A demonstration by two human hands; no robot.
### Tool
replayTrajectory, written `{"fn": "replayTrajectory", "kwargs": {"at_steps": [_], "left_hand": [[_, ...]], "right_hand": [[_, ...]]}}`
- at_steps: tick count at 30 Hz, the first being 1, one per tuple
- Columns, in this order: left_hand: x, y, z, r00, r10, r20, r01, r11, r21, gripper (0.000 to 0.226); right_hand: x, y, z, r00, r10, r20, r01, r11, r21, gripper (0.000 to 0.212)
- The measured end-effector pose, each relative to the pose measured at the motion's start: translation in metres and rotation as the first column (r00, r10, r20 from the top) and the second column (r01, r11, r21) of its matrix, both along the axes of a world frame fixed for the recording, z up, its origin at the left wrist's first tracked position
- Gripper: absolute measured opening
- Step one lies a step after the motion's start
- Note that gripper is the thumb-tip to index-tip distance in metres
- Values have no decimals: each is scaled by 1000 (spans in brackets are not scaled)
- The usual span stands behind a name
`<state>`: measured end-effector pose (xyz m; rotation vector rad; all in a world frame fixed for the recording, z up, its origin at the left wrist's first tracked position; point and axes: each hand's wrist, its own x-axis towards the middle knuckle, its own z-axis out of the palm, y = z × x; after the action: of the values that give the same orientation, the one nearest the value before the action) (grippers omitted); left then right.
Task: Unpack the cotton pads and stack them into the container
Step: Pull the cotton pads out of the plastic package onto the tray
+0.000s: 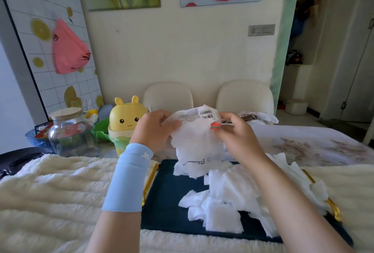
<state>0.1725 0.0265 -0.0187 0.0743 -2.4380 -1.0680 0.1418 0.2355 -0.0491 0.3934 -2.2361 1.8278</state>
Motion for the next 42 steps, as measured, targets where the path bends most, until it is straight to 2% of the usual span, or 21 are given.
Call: {"fn": "replayTrajectory", "kwargs": {"at_steps": [3, 5, 7, 9, 10, 11, 12, 14, 15, 17, 19, 21, 24, 26, 28, 30, 33, 35, 37, 39, 42], "left_hand": [[-1, -5, -1, 993, 2, -120, -1, 1000, 11, 10], [0, -6, 2, 984, 0, -177, 15, 996, 82, 13], [2, -8, 3, 979, 2, -203, 49, 967, 248, 28], [4, -12, 1, 981, -117, -157, 179, 861, 476, 58], [3, -13, -1, 977, -190, -100, 214, 814, 539, 73], [2, -14, -5, 972, -234, -21, 209, 817, 538, 78], [0, -15, -9, 968, -245, 55, 189, 853, 486, 68], [-3, -14, -15, 971, -174, 163, 108, 930, 352, 26], [-5, -15, -17, 975, -139, 173, 76, 942, 327, 24], [-9, -16, -21, 985, -106, 139, 54, 941, 334, 29], [-11, -16, -21, 991, -110, 77, 76, 934, 350, 30], [-12, -13, -21, 994, -112, 16, 99, 926, 365, 32], [-13, -6, -20, 994, -65, -91, 96, 914, 394, 34], [-13, -3, -20, 990, 3, -139, 53, 915, 401, 32], [-14, -2, -19, 980, 87, -176, -12, 921, 389, 32], [-13, -2, -16, 980, 101, -171, -28, 923, 384, 29], [-6, -5, -10, 994, -105, -7, 100, 923, 371, 33], [-2, -7, -11, 980, -193, 50, 166, 930, 329, 28], [-3, -7, -13, 994, -112, -3, 107, 951, 290, 21], [-4, -5, -14, 997, -63, -47, 75, 933, 352, 25], [-4, -2, -16, 986, -163, -40, 160, 840, 519, 40]], "right_hand": [[0, -5, 9, 994, 89, 66, -82, 991, -101, 18], [-3, -10, 14, 996, 65, 58, -55, 985, -164, 21], [-7, -15, 19, 999, 9, 40, -2, 987, -162, 29], [-10, -19, 22, 999, 0, 50, 11, 976, -216, 32], [-12, -22, 23, 999, -8, 51, 20, 970, -243, 32], [-13, -24, 23, 998, -36, 42, 45, 967, -251, 32], [-13, -26, 23, 997, -72, 17, 74, 969, -236, 31], [-12, -31, 20, 991, -118, -61, 101, 968, -230, 29], [-11, -33, 18, 991, -108, -80, 87, 969, -233, 26], [-7, -33, 15, 997, -33, -63, 19, 975, -220, 20], [-6, -30, 11, 999, 2, -43, -8, 987, -160, 28], [-9, -27, 9, 992, -110, -57, 103, 989, -110, 32], [-10, -24, 9, 967, -243, -80, 228, 961, -159, 37], [-7, -22, 10, 980, -181, -84, 165, 971, -175, 46], [-5, -22, 9, 997, -58, -43, 53, 994, -100, 53], [-7, -19, 6, 999, -36, -19, 36, 999, 0, 43], [-9, -14, 5, 991, -124, -47, 123, 992, -34, 25], [-9, -11, 5, 986, -143, -87, 139, 989, -51, 25], [-9, -11, 6, 992, -86, -90, 76, 992, -104, 32], [-10, -9, 5, 997, -62, -47, 57, 993, -103, 39], [-12, -4, 4, 994, -108, -4, 108, 994, -4, 25]]}}
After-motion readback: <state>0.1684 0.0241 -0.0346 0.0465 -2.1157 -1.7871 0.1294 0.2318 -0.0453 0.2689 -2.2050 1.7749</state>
